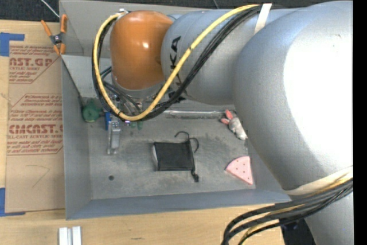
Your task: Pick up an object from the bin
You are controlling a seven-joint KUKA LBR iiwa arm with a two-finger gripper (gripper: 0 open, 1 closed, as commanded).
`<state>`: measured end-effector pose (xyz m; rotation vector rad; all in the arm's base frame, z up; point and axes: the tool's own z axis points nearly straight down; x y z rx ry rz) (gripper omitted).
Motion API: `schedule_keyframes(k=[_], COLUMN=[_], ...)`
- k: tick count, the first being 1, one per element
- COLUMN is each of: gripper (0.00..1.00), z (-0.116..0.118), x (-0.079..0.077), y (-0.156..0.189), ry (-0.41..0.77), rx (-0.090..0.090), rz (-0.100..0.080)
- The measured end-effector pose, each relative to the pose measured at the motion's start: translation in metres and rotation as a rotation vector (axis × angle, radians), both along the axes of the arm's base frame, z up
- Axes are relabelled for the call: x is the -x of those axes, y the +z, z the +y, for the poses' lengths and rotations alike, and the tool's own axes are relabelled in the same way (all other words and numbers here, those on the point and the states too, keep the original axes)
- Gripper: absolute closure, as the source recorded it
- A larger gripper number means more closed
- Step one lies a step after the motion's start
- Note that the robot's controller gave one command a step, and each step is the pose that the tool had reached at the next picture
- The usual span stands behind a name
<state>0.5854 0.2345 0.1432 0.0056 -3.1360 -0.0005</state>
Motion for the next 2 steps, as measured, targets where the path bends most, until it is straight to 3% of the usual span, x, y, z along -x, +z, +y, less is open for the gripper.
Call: schedule_keyframes(k=[1, 2], gripper=[0.00, 0.00], z=[-0.001, -0.078], x=[-0.002, 0.036], y=[0.005, -0.075], ry=[-0.003, 0.219], rx=[-0.002, 0.001], rz=[-0.007, 0.004])
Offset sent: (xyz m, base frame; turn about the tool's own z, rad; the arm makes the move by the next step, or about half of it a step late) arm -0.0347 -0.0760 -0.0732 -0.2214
